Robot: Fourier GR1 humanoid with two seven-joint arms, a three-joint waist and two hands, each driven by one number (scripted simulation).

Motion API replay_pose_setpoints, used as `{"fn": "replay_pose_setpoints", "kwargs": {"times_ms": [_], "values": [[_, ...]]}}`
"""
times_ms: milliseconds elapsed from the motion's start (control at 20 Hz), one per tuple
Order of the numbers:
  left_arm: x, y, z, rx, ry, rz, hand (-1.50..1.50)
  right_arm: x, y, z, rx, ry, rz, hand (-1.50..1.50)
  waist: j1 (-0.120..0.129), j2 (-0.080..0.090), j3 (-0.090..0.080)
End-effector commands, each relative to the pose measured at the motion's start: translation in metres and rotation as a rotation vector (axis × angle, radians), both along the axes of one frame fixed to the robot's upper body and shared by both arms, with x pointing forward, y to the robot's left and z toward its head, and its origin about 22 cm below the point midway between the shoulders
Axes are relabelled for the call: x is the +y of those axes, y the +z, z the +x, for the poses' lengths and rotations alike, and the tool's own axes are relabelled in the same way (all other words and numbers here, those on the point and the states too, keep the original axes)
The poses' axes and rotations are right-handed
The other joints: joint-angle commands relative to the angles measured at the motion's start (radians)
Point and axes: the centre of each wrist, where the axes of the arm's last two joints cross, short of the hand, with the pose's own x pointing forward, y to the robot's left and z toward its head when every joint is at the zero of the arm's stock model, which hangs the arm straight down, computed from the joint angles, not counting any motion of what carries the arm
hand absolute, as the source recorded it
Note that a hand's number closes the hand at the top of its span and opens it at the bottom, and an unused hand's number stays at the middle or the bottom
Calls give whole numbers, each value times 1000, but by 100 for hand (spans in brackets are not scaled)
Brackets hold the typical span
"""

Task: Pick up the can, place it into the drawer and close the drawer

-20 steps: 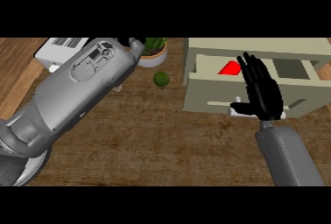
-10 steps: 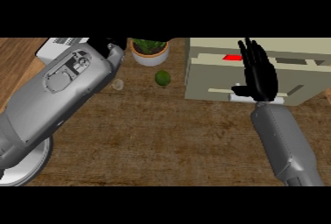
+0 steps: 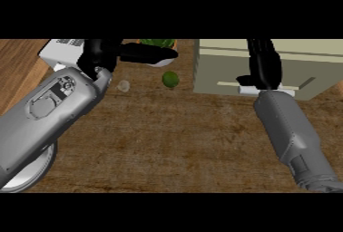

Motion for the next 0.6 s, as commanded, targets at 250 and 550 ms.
{"fn": "replay_pose_setpoints", "kwargs": {"times_ms": [250,550], "values": [[16,6,-12,5,-22,2,-150,20,38,28,-5,-11,23,-150,24,16,6],[25,-19,-23,-11,-24,22,-150,19,46,33,-7,-35,36,-150,39,27,6]]}}
